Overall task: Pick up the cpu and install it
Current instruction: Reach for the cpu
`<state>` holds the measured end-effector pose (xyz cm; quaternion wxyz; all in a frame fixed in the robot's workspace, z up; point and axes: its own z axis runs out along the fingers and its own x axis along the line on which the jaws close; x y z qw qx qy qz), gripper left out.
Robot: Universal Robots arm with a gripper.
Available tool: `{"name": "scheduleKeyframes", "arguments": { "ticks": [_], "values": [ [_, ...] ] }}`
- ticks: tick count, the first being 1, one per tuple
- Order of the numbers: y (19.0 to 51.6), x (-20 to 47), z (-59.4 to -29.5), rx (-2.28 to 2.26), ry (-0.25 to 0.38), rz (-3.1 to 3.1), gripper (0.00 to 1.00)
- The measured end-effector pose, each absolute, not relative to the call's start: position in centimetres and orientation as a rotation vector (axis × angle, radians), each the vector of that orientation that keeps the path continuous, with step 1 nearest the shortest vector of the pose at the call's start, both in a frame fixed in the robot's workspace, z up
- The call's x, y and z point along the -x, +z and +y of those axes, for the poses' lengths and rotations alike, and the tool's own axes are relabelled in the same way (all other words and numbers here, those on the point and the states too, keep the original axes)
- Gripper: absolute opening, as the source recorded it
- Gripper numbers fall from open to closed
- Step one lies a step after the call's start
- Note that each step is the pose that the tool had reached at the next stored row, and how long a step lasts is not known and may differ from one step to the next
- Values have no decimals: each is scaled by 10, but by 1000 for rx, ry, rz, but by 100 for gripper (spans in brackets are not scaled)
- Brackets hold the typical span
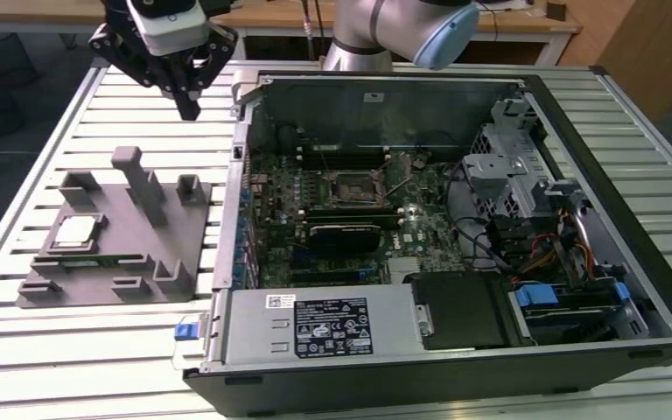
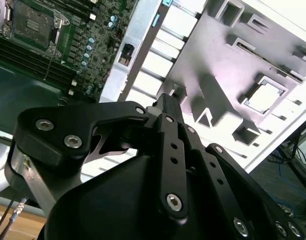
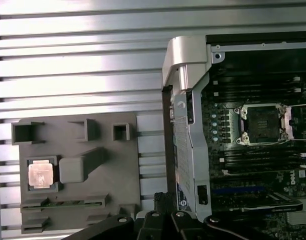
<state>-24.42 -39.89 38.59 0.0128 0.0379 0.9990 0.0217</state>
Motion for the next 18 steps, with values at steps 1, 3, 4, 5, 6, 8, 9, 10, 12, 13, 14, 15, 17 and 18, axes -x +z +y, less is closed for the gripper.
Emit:
{"name": "scheduleKeyframes", "arguments": {
  "ticks": [1, 3, 4, 5, 6, 8, 9, 10, 12, 13, 14, 15, 17, 18],
  "values": [
    [386, 245, -399, -118, 68, 3113, 11],
    [386, 247, -399, -118, 68, 3113, 11],
    [385, 248, -399, -118, 68, 3113, 11],
    [385, 249, -399, -118, 68, 3113, 11],
    [385, 250, -399, -118, 68, 3113, 11],
    [385, 252, -399, -118, 68, 3113, 11],
    [385, 253, -399, -118, 68, 3113, 11],
    [385, 254, -399, -118, 68, 3113, 11],
    [385, 256, -399, -118, 68, 3113, 11],
    [384, 257, -399, -118, 68, 3113, 11],
    [384, 258, -399, -118, 68, 3113, 11],
    [384, 260, -399, -118, 68, 3113, 11],
    [384, 262, -399, -118, 68, 3113, 11],
    [384, 263, -399, -118, 68, 3113, 11]
  ]
}}
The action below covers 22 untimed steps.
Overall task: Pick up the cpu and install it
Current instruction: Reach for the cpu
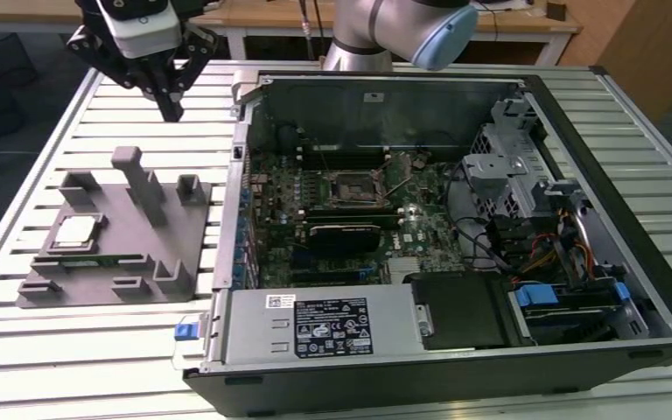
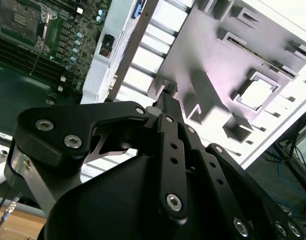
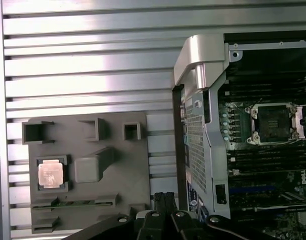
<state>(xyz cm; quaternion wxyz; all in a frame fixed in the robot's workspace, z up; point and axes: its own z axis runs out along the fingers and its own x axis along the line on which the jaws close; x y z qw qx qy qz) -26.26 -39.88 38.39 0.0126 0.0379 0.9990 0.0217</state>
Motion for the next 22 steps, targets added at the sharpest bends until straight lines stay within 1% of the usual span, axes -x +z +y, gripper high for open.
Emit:
{"name": "scheduleKeyframes", "arguments": {
  "ticks": [22],
  "values": [
    [382, 291, -399, -118, 68, 3114, 11]
  ]
}}
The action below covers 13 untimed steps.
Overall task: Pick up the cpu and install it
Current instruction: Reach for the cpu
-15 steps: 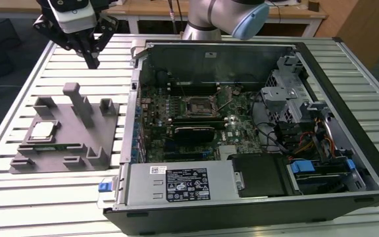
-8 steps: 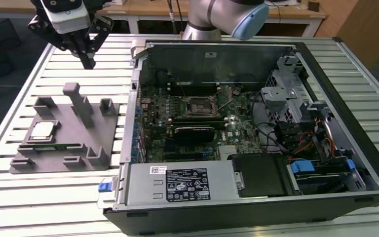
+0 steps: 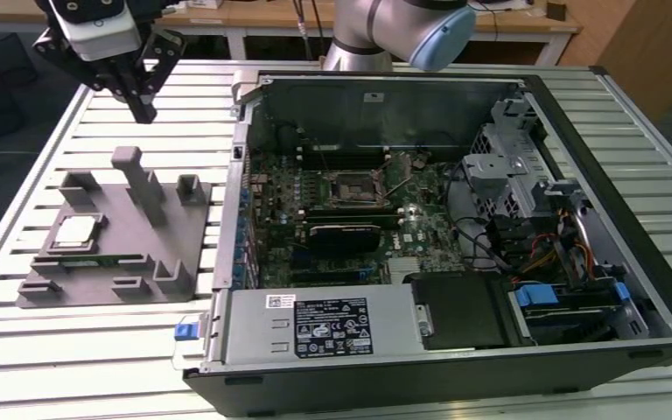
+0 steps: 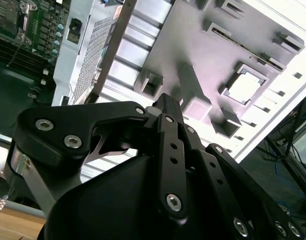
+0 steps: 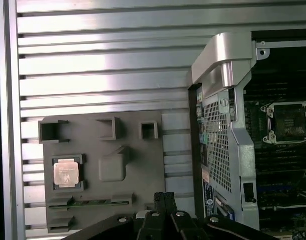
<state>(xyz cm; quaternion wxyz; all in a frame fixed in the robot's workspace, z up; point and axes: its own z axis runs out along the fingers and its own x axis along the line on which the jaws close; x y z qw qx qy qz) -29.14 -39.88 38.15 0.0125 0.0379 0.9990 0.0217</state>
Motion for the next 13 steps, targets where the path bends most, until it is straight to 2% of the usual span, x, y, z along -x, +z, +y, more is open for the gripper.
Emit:
{"name": "scheduleKeyframes", "arguments": {
  "ticks": [13],
  "values": [
    [380, 309, -399, -118, 68, 3114, 11]
  ]
}}
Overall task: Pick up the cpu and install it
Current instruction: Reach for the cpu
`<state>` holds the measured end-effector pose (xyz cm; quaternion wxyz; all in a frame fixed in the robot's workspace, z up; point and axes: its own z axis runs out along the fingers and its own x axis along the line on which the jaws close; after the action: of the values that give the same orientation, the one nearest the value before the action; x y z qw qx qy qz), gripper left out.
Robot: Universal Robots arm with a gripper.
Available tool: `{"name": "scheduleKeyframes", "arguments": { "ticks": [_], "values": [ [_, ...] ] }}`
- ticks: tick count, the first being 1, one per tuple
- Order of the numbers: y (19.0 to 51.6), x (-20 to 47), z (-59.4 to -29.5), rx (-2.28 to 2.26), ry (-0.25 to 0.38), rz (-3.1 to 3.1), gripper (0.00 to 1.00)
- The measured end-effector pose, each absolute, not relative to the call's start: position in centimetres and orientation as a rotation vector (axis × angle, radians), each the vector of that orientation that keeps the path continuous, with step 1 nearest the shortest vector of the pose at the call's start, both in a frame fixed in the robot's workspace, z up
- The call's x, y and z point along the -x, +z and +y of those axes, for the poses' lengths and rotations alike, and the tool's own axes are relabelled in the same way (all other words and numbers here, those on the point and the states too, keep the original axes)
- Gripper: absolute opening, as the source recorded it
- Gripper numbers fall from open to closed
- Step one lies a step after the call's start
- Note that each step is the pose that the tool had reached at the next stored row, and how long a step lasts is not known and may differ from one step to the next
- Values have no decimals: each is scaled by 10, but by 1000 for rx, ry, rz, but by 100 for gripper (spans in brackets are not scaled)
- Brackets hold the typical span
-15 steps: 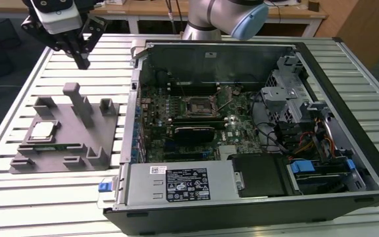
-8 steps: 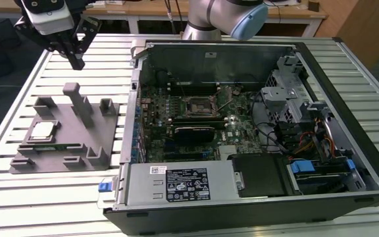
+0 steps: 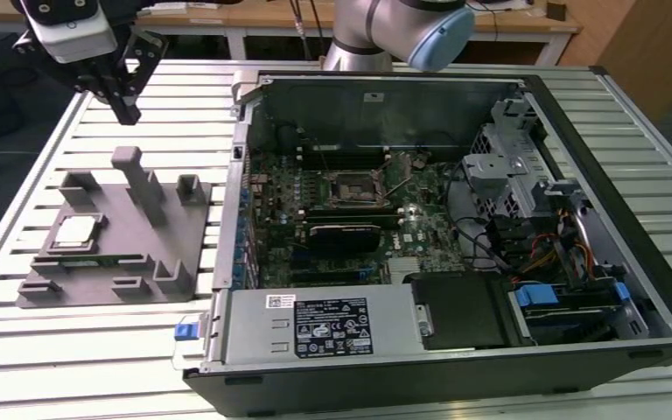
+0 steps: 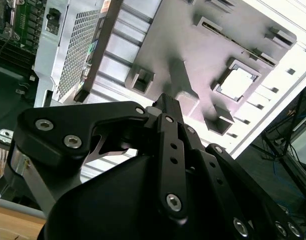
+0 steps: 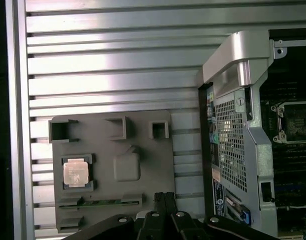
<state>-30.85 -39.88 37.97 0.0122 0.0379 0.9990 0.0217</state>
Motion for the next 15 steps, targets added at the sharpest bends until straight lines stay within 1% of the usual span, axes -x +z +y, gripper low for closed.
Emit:
{"name": "scheduleKeyframes", "arguments": {
  "ticks": [15],
  "values": [
    [378, 329, -399, -118, 68, 3115, 11]
  ]
}}
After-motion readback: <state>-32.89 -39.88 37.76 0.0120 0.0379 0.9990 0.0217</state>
